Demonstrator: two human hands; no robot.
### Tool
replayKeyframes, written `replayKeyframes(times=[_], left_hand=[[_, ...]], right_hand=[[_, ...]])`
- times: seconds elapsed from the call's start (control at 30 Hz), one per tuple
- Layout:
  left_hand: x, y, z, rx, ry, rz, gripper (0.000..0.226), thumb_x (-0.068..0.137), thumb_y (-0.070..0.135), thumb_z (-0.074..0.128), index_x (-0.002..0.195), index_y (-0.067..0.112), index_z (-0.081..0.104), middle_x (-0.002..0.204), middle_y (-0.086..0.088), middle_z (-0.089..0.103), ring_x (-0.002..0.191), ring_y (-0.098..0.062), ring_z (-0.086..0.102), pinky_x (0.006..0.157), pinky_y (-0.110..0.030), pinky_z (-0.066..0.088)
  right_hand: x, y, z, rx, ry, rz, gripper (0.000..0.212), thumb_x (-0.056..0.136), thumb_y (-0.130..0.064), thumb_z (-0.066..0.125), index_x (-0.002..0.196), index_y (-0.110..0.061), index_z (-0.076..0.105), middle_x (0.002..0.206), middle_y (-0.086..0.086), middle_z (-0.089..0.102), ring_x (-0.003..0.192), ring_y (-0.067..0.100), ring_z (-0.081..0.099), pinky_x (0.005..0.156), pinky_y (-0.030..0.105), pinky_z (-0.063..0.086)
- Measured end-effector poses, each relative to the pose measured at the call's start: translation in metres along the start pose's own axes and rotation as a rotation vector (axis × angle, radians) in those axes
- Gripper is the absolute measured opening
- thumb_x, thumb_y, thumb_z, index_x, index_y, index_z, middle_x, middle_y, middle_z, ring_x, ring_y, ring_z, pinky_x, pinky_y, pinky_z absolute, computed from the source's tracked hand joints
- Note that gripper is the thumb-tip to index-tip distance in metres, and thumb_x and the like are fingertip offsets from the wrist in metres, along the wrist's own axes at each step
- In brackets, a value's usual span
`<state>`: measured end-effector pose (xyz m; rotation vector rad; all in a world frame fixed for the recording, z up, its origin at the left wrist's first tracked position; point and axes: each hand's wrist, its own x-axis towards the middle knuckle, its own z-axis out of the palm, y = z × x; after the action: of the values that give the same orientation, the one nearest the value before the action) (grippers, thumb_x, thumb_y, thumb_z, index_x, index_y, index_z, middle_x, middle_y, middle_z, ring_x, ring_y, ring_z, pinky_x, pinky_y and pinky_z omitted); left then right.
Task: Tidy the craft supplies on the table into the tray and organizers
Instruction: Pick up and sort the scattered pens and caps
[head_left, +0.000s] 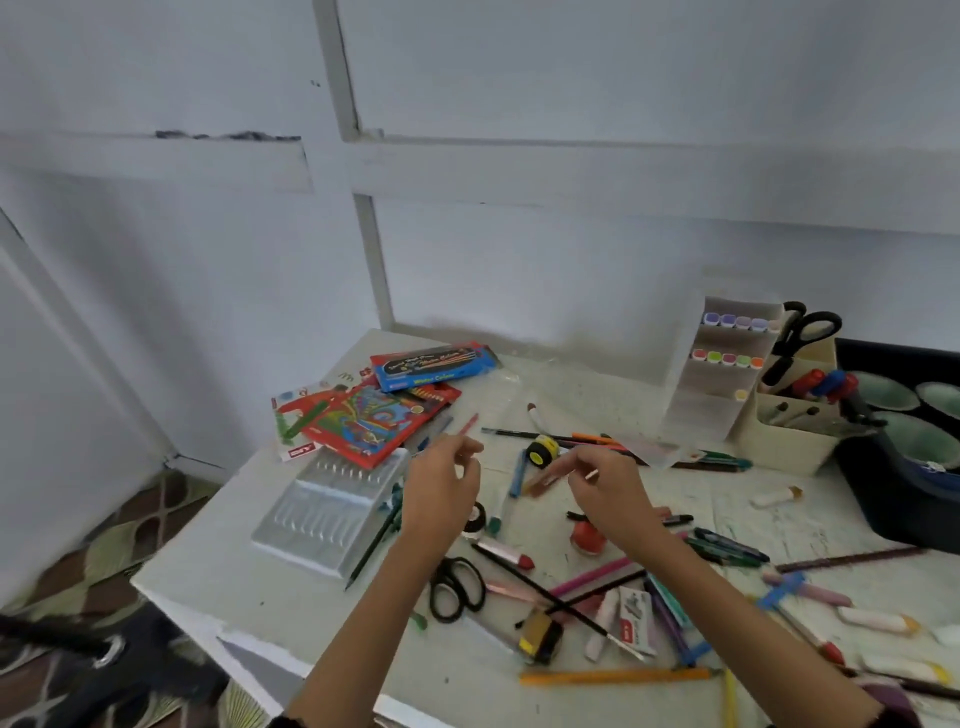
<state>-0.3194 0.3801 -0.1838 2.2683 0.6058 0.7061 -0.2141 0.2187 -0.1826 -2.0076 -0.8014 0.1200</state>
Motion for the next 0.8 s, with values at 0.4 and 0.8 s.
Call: replayKeyframes(times=[0.4,0.8], left_hand=[[0.067,-0.041,-0.018,-0.119,-0.089,-0.025,0.018,0.087,0.007,0.056,0.099,0.014,0.068,0.096,0.005,0.067,0.085,-0.006,0.061,0.081,-0.027,0.053],[0.168,0.022,0.083,-0.311,-0.425,-0.160,0.048,0.096,0.019,0.049,0.141,0.010,0.034,0.138,-0.014,0.045,0.127,-0.026,0.044,0.102,-0.033,0.036]], right_hand=[[0.044,-0.018,0.042,-0.027,0.188,0.129,0.029,0.084,0.005,0.050,0.087,-0.014,0.071,0.090,-0.001,0.067,0.061,0.004,0.052,0.057,0.015,0.041],[0.048,0.049,-0.036,-0.142,0.865,0.722,0.044,0.082,-0.011,0.060,0.123,-0.002,0.044,0.125,0.024,0.041,0.115,0.039,0.036,0.096,0.044,0.033]])
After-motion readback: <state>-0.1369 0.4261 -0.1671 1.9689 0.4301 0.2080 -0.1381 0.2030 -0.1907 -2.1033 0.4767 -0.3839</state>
